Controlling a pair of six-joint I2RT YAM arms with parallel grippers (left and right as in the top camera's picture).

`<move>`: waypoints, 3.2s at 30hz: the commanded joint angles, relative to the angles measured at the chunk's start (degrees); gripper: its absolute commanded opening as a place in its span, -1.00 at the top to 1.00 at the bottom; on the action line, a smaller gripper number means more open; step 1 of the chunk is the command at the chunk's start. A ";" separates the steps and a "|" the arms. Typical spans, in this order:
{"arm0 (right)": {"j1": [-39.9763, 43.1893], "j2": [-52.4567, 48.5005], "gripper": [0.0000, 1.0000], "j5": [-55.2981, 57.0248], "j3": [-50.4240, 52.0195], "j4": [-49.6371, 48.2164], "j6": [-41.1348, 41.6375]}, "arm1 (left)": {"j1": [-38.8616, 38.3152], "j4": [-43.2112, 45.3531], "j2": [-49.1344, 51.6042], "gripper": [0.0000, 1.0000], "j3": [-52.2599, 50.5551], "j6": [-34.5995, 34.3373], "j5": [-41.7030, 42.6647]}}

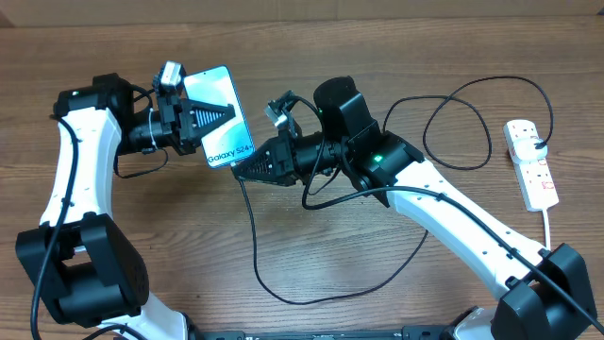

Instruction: Plug charger to phone and switch on socket

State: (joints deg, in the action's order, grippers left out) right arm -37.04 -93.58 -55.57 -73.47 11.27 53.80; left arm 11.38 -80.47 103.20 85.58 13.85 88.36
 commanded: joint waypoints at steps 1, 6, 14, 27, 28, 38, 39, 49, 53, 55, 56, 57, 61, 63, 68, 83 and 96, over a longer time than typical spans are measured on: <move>1.22 0.35 0.92 13.33 -0.81 -2.84 1.09 | -1.66 -1.51 -0.90 0.91 0.28 0.31 1.66; 1.20 0.33 0.92 15.04 -0.81 -3.13 1.11 | -1.66 -2.01 -0.90 0.92 0.28 0.31 1.66; 1.09 0.31 0.92 14.53 -0.81 -2.58 0.33 | -1.66 -1.97 -0.90 0.91 0.28 0.33 1.64; 1.09 0.31 0.92 13.57 -0.81 -1.27 -1.70 | -1.66 -2.01 -0.90 0.92 0.28 0.74 1.46; 1.09 0.31 0.92 13.57 -0.81 -1.73 -1.68 | -1.66 -2.03 -0.90 0.92 0.28 0.74 1.46; 1.09 0.31 0.92 20.04 -0.81 -4.87 0.26 | -2.25 -2.54 -0.90 0.92 0.28 0.81 -0.04; 1.09 0.31 0.92 21.11 -0.81 -4.85 0.26 | -2.47 -2.64 -0.90 0.92 0.28 0.85 -0.24; 1.09 0.31 0.92 28.50 -0.81 -8.68 3.52 | -4.35 -3.56 -0.90 0.92 0.28 0.96 -0.22; 0.81 0.26 0.93 30.29 -0.81 -11.04 3.67 | -4.46 -4.04 -0.90 0.91 0.28 0.94 -0.22; 0.28 0.26 0.92 32.41 -0.81 -11.26 3.67 | -4.46 -4.81 -0.90 0.91 0.28 0.94 -0.22; -0.07 0.26 0.92 34.03 -0.81 -11.23 3.63 | -4.48 -5.20 -0.90 0.92 0.28 0.96 -0.22; -0.55 0.24 0.92 35.98 -0.81 -11.19 3.63 | -4.59 -5.40 -0.90 0.92 0.28 0.96 -0.22; -2.67 0.24 0.92 45.35 -0.81 -11.21 3.63 | -5.49 -6.47 -0.90 0.92 0.28 0.98 -0.22; -2.95 0.24 0.92 46.40 -0.81 -11.19 3.39 | -5.75 -6.43 -0.90 0.92 0.28 1.03 -0.22; -3.04 0.24 0.93 46.34 -0.81 -8.66 3.13 | -5.70 -5.75 -0.90 0.92 0.28 1.42 -0.20; -2.97 0.26 0.93 32.54 -0.81 10.03 -15.26 | -5.29 9.92 -0.87 0.91 0.28 -1.27 -4.96; -2.64 0.24 0.93 52.09 -0.81 40.24 -23.91 | -7.32 17.51 -0.72 0.92 0.28 -14.38 -46.31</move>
State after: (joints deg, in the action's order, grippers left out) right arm -39.79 -93.19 -11.42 -73.19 49.84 33.12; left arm 5.58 -63.35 104.16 85.71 6.85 56.36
